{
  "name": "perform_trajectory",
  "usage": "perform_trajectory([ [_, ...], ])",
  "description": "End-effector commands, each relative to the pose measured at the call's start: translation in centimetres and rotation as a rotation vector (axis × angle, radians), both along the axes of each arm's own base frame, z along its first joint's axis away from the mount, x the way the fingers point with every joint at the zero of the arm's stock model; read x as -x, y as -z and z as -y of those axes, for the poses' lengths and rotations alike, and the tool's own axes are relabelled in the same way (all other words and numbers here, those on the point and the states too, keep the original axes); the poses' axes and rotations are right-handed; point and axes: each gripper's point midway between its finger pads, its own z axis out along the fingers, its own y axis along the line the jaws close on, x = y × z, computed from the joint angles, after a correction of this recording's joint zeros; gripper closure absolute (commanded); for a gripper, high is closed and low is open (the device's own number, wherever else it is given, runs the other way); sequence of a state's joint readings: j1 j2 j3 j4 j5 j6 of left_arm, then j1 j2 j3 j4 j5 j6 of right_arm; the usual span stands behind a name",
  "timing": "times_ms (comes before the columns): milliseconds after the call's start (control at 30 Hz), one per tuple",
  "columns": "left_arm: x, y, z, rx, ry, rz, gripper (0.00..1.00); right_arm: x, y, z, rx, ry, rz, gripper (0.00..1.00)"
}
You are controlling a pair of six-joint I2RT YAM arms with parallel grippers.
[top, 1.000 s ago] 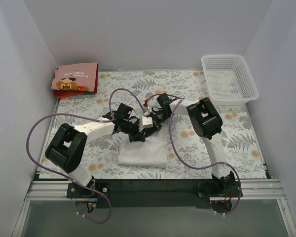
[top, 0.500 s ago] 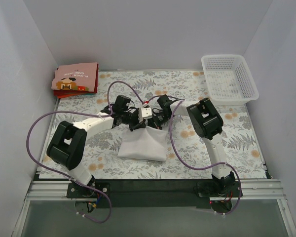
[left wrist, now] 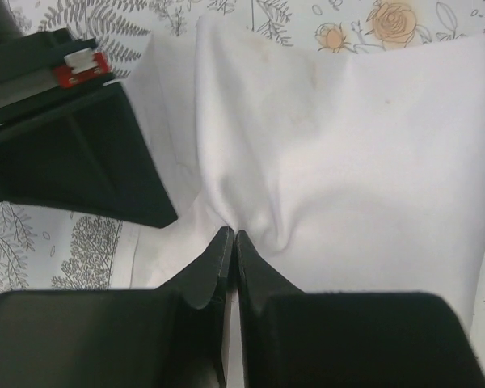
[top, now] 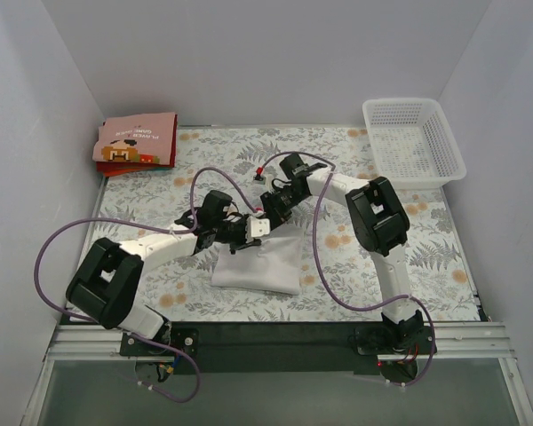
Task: Fold and stack the t-shirts
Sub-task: Fold the tshirt
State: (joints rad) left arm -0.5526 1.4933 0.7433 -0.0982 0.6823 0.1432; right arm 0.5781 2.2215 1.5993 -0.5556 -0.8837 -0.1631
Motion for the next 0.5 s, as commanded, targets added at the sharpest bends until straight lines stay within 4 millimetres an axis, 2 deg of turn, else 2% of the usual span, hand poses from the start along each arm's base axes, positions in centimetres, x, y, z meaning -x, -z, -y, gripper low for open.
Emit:
perform_trajectory([
  [0,0.5,-1.0,0.6,0.025,0.038,0.068,1.00,-1.1,-2.7,-0.1,-0.017,-0.021,0.104,0.74],
  [233,2.6,0.1,0.7,-0.004,0.087,0.084,1.00,0.2,-0.3,-0.5,-0.064,-0.077,-0.008,0.76],
  [400,2.2,-0.1,0.6,-0.011,0.082,0.122,1.00,0.6,2.3,-0.6,-0.055,-0.092,-0.073,0.78],
  [467,1.6,-1.0,0.9,0.008,0.076,0.156,1.00,0.8,2.9,-0.6,-0.056,-0.096,-0.085,0.78],
])
